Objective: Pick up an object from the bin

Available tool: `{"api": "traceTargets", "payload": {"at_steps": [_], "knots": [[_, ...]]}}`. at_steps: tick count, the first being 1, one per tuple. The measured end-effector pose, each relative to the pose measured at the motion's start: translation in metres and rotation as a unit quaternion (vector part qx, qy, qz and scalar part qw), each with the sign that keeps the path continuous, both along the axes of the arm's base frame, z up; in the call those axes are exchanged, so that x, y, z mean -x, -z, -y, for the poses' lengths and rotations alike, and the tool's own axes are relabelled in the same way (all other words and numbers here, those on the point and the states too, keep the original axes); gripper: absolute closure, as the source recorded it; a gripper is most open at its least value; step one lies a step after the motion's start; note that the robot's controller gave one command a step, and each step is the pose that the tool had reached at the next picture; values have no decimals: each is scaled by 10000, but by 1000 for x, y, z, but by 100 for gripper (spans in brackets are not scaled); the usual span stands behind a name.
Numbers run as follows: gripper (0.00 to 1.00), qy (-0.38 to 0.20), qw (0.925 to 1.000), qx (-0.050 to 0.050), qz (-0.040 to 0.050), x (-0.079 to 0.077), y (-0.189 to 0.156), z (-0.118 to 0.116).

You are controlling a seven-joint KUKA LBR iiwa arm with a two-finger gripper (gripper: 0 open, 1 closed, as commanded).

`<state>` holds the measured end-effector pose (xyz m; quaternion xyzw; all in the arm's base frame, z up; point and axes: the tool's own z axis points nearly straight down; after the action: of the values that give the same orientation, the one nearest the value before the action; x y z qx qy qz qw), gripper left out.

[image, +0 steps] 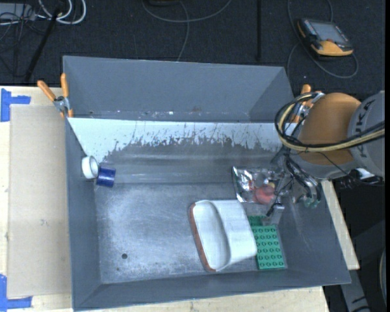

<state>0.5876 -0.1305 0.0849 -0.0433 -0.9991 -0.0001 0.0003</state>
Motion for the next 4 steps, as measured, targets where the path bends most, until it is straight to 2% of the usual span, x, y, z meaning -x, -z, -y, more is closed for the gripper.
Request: {"api": "traceTargets", "payload": {"at_steps": [1,2,3,4], "knots": [[100,-13,10000,-7,4,0,0,-1],[0,-18,10000,-2,0,0,0,0],[100,-27,10000,-4,4,0,0,-1],[0,-30,10000,-1,0,0,0,0]]}}
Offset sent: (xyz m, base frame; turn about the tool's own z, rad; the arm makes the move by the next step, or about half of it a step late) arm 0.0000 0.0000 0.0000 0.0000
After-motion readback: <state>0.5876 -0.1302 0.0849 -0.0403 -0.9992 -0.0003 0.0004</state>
